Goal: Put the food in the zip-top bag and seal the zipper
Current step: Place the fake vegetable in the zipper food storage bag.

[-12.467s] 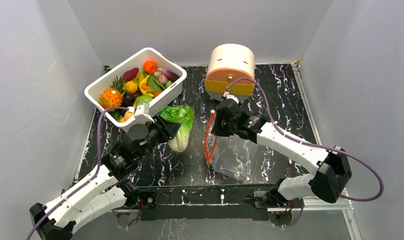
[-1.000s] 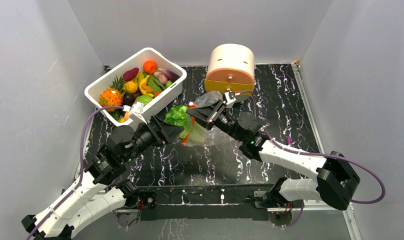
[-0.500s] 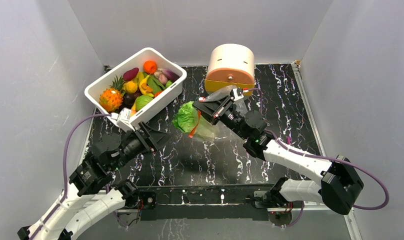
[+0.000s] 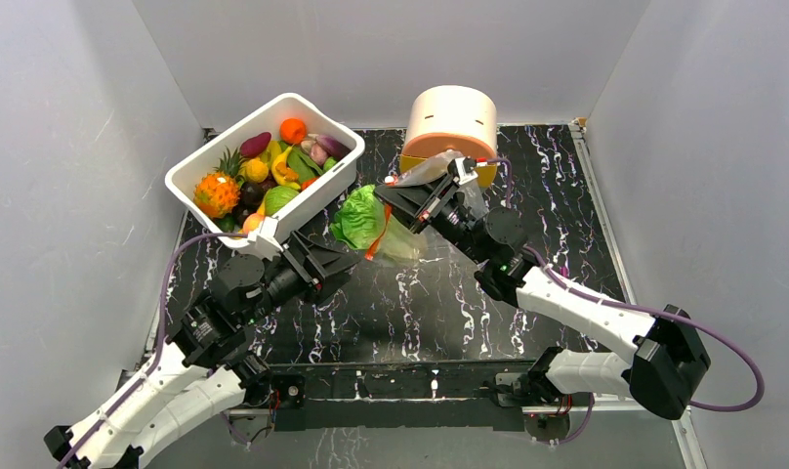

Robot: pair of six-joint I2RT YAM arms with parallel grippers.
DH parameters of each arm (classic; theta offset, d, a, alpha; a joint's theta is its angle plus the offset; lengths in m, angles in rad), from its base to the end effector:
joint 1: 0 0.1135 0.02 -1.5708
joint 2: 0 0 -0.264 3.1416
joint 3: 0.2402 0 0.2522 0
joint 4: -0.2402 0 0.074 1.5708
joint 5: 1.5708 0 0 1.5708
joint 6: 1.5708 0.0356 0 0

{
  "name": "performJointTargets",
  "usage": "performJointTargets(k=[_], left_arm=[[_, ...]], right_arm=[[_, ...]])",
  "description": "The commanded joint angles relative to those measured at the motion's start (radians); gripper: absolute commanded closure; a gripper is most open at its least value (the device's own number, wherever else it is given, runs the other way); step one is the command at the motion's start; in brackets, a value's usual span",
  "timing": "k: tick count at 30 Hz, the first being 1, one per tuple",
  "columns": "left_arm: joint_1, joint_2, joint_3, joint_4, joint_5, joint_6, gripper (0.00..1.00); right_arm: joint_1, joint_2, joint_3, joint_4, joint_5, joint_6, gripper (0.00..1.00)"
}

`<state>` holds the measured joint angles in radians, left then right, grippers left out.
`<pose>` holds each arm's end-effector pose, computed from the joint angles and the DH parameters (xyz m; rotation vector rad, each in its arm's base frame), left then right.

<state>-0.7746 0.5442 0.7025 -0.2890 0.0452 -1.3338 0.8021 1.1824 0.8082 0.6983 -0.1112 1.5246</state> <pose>0.0955 -0.0957 0.3338 -0.5098 1.9181 -1.5356 0.1874 0.1994 0.3590 0.4367 1.4960 2.0185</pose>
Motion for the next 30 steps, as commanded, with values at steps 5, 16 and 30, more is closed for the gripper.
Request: performJointTargets(k=[5, 16, 30], left_arm=[[-0.003, -0.096, -0.120, 0.251, -0.054, -0.146, 0.21], [-0.002, -0.096, -0.188, 0.468, -0.010, -0.095, 0.06], [-0.002, 0.054, -0.243, 0.647, -0.046, -0.030, 0.10]], right_arm=[[-0.004, -0.032, 0.058, 0.096, -0.034, 0.025, 1.00], [-0.004, -0.010, 0.074, 0.147, -0.096, 0.052, 1.00], [0.012, 0.002, 0.058, 0.076, -0.224, 0.025, 1.00]])
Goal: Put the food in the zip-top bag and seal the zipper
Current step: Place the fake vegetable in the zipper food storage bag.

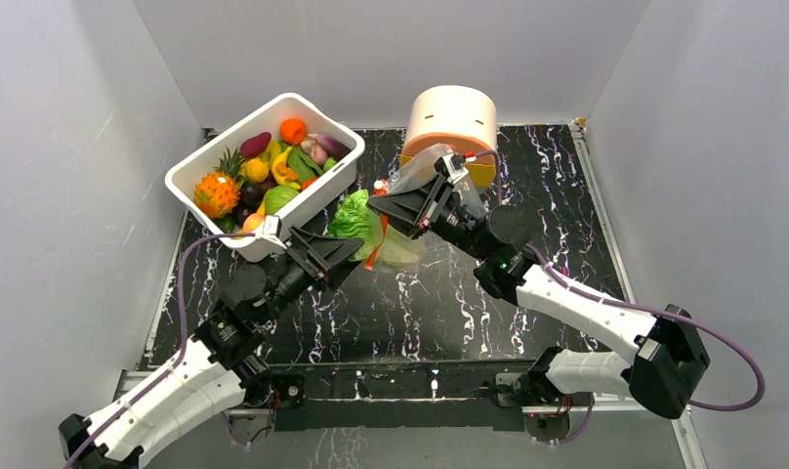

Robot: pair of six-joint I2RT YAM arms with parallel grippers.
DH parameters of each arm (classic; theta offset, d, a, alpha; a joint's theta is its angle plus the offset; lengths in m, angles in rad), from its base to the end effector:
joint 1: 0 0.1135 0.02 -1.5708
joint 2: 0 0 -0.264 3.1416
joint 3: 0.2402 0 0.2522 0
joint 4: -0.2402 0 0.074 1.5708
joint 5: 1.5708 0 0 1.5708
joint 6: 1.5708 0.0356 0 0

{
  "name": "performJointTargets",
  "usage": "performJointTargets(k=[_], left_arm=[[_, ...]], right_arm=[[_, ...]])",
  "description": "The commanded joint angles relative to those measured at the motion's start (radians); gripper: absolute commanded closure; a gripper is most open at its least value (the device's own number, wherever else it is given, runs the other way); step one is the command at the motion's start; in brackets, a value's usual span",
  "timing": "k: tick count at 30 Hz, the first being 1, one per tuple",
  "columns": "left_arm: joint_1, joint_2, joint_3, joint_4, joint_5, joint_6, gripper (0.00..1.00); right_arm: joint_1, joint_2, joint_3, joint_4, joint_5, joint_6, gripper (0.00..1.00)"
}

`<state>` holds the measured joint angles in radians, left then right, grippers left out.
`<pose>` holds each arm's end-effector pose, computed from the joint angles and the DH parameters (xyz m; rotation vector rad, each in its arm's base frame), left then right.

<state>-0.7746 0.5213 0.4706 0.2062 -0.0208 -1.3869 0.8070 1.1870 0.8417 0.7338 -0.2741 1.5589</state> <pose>0.1056 -0.1023 0.3095 -0.5235 1.5889 -1.7171 0.1813 0.2032 0.3728 0.2659 1.5190 2.1621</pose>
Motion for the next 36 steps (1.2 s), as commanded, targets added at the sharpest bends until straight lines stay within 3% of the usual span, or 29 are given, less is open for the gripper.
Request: performJointTargets(k=[1, 5, 7, 11, 15, 19, 22, 25, 27, 30, 36], left_arm=[[-0.002, 0.095, -0.018, 0.200, 0.037, 0.021, 0.10], [-0.002, 0.155, -0.017, 0.347, 0.068, 0.013, 0.08], [-0.002, 0.180, -0.006, 0.410, 0.088, 0.030, 0.16], [-0.002, 0.200, 0.058, 0.368, 0.108, 0.119, 0.42], [-0.002, 0.184, 0.126, 0.228, 0.083, 0.221, 0.79], [-0.001, 0.194, 0.236, 0.039, 0.077, 0.426, 1.00], [-0.002, 0.210, 0.307, -0.118, 0.052, 0.555, 1.00], [-0.002, 0.222, 0.383, -0.297, 0.002, 0.699, 1.00], [-0.002, 0.225, 0.438, -0.463, -0.047, 0.740, 1.00], [-0.002, 0.226, 0.494, -0.607, -0.091, 0.768, 1.00], [-0.002, 0.228, 0.432, -0.645, -0.108, 0.723, 1.00]], right_arm=[[0.008, -0.004, 0.021, 0.037, -0.070, -0.012, 1.00], [0.008, -0.011, 0.033, -0.023, -0.077, -0.056, 1.00], [0.007, -0.012, 0.029, -0.034, -0.068, -0.066, 1.00], [0.008, 0.001, 0.019, -0.032, -0.072, -0.062, 1.00], [0.008, 0.007, 0.010, -0.035, -0.082, -0.073, 1.00], [0.009, 0.018, 0.013, -0.121, -0.080, -0.126, 1.00], [0.035, 0.080, 0.023, -0.094, -0.051, -0.138, 1.00], [0.055, 0.153, 0.115, -0.177, -0.047, -0.203, 1.00], [0.069, 0.186, 0.164, -0.221, -0.039, -0.242, 1.00], [0.089, 0.213, 0.227, -0.373, -0.017, -0.312, 0.92], [0.092, 0.169, 0.081, -0.431, 0.090, -0.324, 0.87]])
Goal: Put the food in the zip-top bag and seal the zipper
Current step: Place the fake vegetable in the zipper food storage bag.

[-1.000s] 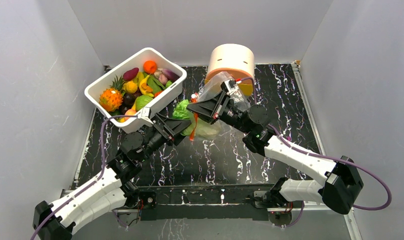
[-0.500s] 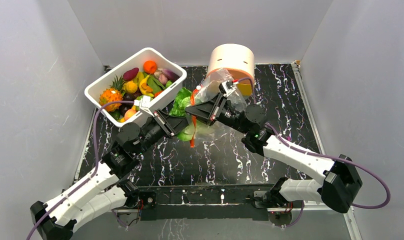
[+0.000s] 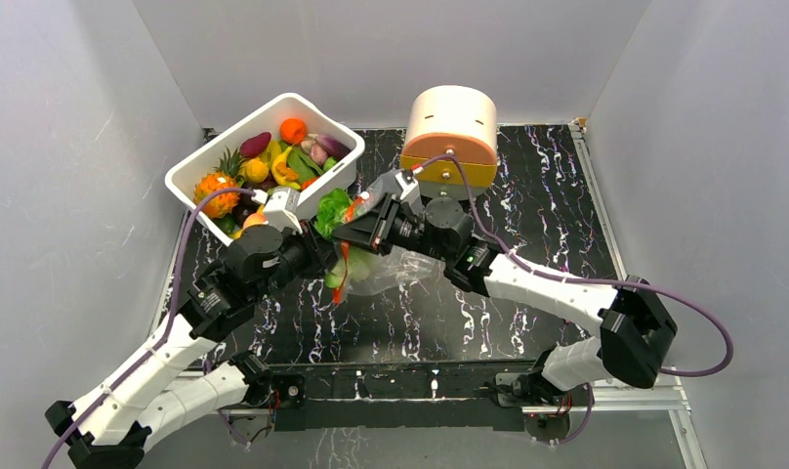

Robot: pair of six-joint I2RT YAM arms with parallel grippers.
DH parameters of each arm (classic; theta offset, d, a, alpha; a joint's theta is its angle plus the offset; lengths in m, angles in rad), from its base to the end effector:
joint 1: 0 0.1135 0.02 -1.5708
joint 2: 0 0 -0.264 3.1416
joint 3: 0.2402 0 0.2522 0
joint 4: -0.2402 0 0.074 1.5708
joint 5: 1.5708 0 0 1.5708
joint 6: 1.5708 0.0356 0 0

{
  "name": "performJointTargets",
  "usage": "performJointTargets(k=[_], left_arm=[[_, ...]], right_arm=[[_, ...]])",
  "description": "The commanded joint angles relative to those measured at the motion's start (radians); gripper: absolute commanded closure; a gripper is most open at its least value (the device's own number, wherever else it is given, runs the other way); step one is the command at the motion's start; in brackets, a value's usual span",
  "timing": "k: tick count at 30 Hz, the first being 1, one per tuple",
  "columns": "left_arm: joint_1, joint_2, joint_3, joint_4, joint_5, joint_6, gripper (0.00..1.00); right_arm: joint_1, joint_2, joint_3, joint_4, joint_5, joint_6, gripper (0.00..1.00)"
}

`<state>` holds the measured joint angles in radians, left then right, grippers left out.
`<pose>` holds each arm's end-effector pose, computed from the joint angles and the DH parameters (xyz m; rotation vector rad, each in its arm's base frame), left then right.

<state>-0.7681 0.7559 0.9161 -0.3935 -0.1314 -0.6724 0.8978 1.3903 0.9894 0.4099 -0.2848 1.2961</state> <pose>0.1230 -0.1123 0.3676 -0.0078 1.8968 -0.8936 0.1977 0.2641 0.3338 0.1073 1.9320 1.8448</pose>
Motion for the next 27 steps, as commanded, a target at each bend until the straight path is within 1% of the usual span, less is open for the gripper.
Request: performJointTargets(k=[1, 6, 8, 10, 11, 13, 16, 19, 24, 27], left_arm=[[-0.008, 0.000, -0.032, -0.040, 0.007, -0.003, 1.00], [-0.009, 0.042, -0.134, 0.048, 0.037, -0.040, 1.00], [-0.008, 0.065, -0.153, 0.093, 0.075, -0.048, 1.00], [-0.008, 0.087, -0.160, 0.122, 0.098, -0.055, 1.00], [-0.008, 0.099, -0.164, 0.130, 0.099, -0.056, 1.00], [-0.010, 0.121, -0.171, 0.136, 0.093, -0.057, 1.00], [-0.008, 0.147, -0.165, 0.133, 0.121, -0.082, 1.00], [-0.010, 0.145, -0.154, 0.133, 0.149, -0.123, 1.00], [-0.009, 0.068, -0.159, 0.143, 0.179, -0.209, 1.00], [-0.009, 0.004, -0.167, 0.154, 0.202, -0.255, 0.94]], right_arm=[[0.001, -0.040, -0.079, -0.134, 0.128, -0.077, 0.87], [0.001, -0.050, -0.101, -0.297, 0.227, -0.161, 0.86], [0.001, -0.056, -0.104, -0.347, 0.260, -0.187, 0.89], [0.001, -0.061, -0.104, -0.386, 0.289, -0.208, 0.98], [0.001, -0.063, -0.107, -0.392, 0.298, -0.218, 1.00], [0.001, -0.066, -0.110, -0.389, 0.294, -0.230, 1.00], [0.001, -0.074, -0.129, -0.317, 0.252, -0.230, 1.00], [0.001, -0.092, -0.167, -0.217, 0.215, -0.196, 1.00], [0.001, -0.121, -0.237, -0.023, 0.145, -0.112, 1.00], [0.001, -0.137, -0.246, 0.057, 0.109, -0.076, 1.00]])
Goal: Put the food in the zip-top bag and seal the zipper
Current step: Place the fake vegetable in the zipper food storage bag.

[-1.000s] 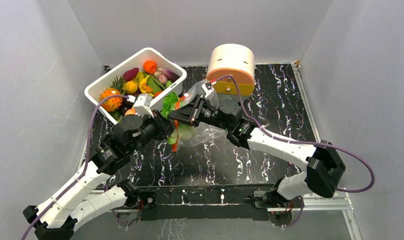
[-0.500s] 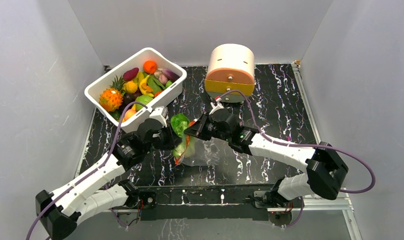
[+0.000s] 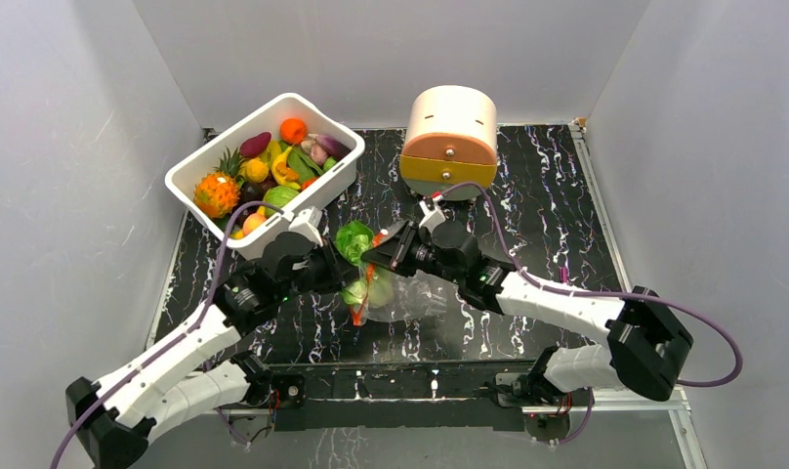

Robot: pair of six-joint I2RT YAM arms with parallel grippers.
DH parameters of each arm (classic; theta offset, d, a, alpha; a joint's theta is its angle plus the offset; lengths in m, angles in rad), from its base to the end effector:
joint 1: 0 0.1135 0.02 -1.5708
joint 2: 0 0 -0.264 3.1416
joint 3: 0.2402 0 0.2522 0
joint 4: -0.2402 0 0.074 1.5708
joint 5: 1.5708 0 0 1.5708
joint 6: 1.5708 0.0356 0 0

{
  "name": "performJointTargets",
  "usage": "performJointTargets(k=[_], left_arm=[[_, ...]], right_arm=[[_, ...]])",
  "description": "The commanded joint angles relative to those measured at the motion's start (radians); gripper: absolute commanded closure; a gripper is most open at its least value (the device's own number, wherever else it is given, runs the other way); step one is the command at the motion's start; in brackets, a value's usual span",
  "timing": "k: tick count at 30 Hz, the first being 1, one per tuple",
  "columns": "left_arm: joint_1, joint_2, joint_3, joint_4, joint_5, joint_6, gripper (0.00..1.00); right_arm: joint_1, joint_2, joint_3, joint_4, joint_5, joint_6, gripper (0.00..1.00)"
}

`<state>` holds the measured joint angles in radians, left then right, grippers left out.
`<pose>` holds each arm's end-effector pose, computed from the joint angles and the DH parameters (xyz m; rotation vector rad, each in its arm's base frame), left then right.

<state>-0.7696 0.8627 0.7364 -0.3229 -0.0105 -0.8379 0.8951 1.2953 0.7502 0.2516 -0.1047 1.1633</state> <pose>0.1422 -0.1372 0.2951 -0.0812 2.1688 -0.9734 0.1807 0.2313 0.2602 0.2055 2.1516 1.4324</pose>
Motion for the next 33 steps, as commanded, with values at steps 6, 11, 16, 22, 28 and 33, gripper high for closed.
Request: performJointTargets(k=[6, 11, 16, 22, 28, 33], left_arm=[[-0.008, -0.176, 0.018, 0.134, 0.133, -0.096, 0.76], [-0.008, -0.235, 0.087, 0.169, 0.168, -0.062, 0.44], [-0.007, -0.260, 0.180, 0.089, 0.163, -0.008, 0.18], [-0.007, -0.297, 0.229, -0.040, 0.114, 0.022, 0.15], [-0.007, -0.345, 0.301, -0.117, 0.094, -0.002, 0.23], [-0.007, -0.361, 0.346, -0.206, 0.051, 0.007, 0.26]], right_arm=[[0.004, -0.075, 0.046, 0.286, -0.168, 0.032, 1.00], [0.002, -0.137, 0.006, 0.413, -0.150, 0.088, 1.00], [-0.012, -0.152, 0.055, 0.386, -0.125, 0.123, 1.00], [-0.025, -0.125, 0.115, 0.457, -0.127, 0.168, 1.00], [-0.035, -0.126, 0.131, 0.471, -0.093, 0.149, 1.00], [-0.043, -0.156, 0.126, 0.414, -0.045, 0.126, 1.00]])
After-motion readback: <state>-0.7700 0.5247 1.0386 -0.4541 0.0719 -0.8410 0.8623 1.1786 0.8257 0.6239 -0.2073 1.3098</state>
